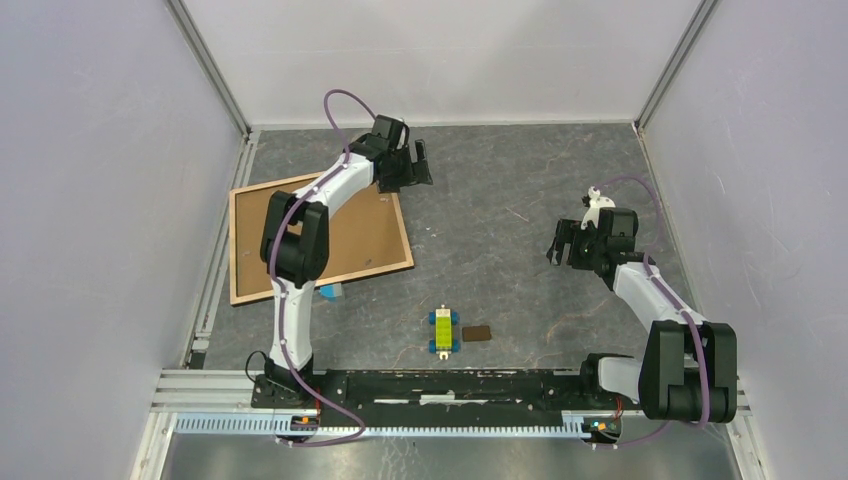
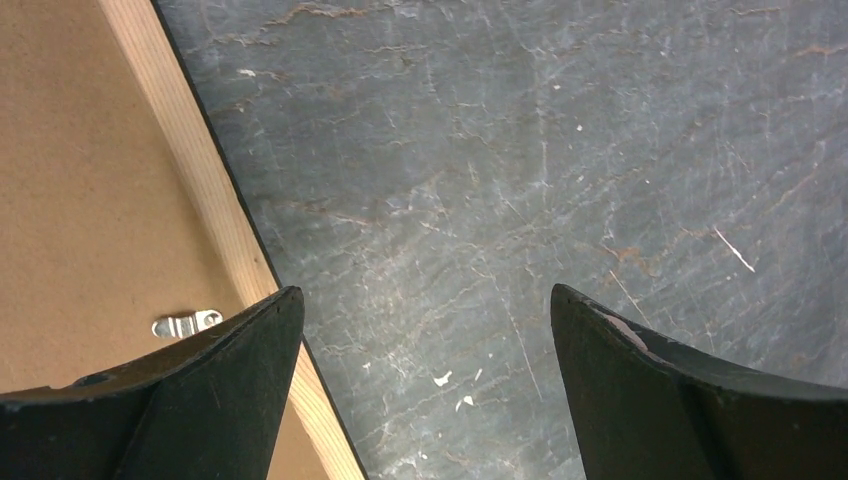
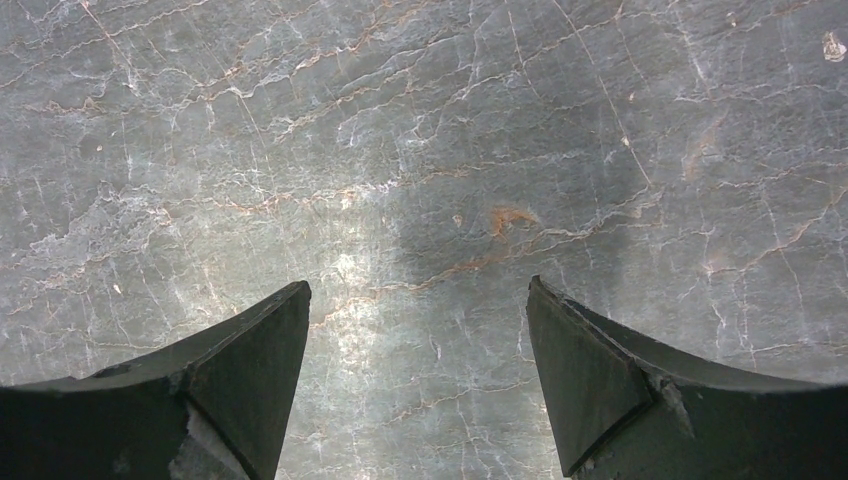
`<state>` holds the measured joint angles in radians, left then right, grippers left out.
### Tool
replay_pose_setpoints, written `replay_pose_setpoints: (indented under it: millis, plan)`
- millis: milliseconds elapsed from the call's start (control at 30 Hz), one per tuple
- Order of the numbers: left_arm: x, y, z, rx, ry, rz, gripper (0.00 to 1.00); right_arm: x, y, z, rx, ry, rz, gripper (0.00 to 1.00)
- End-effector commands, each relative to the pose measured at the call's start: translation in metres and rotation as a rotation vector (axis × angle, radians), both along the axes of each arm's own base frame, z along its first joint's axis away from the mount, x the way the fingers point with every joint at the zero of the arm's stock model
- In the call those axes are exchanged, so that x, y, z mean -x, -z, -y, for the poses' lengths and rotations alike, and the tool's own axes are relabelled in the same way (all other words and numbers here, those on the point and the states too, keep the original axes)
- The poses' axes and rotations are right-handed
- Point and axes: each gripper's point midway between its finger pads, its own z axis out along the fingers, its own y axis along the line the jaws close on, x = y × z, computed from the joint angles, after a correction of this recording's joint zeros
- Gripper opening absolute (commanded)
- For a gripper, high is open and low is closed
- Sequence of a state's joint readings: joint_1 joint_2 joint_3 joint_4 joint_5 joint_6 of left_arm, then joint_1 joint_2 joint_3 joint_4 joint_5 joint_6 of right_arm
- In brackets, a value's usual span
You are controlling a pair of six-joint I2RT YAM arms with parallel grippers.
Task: Put the photo into the frame
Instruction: Turn over the photo frame item on the photo frame, then move the photo frame to the center of the board.
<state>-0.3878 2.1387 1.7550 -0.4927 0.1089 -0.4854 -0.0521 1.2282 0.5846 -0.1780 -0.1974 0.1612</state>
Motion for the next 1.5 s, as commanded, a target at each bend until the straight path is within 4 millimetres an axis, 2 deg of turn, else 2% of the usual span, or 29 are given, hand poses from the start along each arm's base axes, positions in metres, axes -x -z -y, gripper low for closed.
replay_pose_setpoints:
  millis: [0,133,633,700,800,833,967,1233,1333,1467]
  plan:
    - [-0.013,-0.001,0.000,0.031,-0.031,-0.006,0.98,-0.010,-0.008,0.003,0.022,-0.002,0.036,0.85]
    - [-0.016,0.007,-0.005,0.024,-0.051,-0.023,0.98,-0.009,-0.007,0.002,0.022,-0.003,0.033,0.85]
    - [-0.004,0.042,-0.055,-0.199,-0.284,-0.133,1.00,-0.009,-0.006,0.001,0.024,-0.006,0.032,0.85]
    - [-0.003,0.043,-0.053,-0.191,-0.274,-0.145,1.00,-0.009,-0.005,0.001,0.024,-0.004,0.030,0.85]
    - [-0.002,0.033,-0.037,-0.116,-0.199,-0.124,1.00,-0.009,-0.006,0.001,0.026,-0.006,0.031,0.85]
    - [-0.003,0.024,-0.033,-0.091,-0.182,-0.095,1.00,-0.008,-0.006,0.001,0.026,-0.007,0.030,0.85]
    - [-0.001,0.010,-0.030,-0.049,-0.173,-0.052,1.00,-0.008,-0.006,0.001,0.029,-0.005,0.033,0.85]
    - [0.024,0.036,0.012,0.019,-0.073,-0.155,0.99,-0.008,-0.009,0.000,0.031,-0.011,0.042,0.85]
    - [0.036,0.036,0.040,0.046,-0.019,-0.156,0.99,-0.008,-0.010,-0.001,0.033,-0.013,0.045,0.85]
    - [0.052,0.028,0.097,0.107,0.098,-0.138,0.99,-0.008,-0.011,-0.002,0.039,-0.012,0.044,0.85]
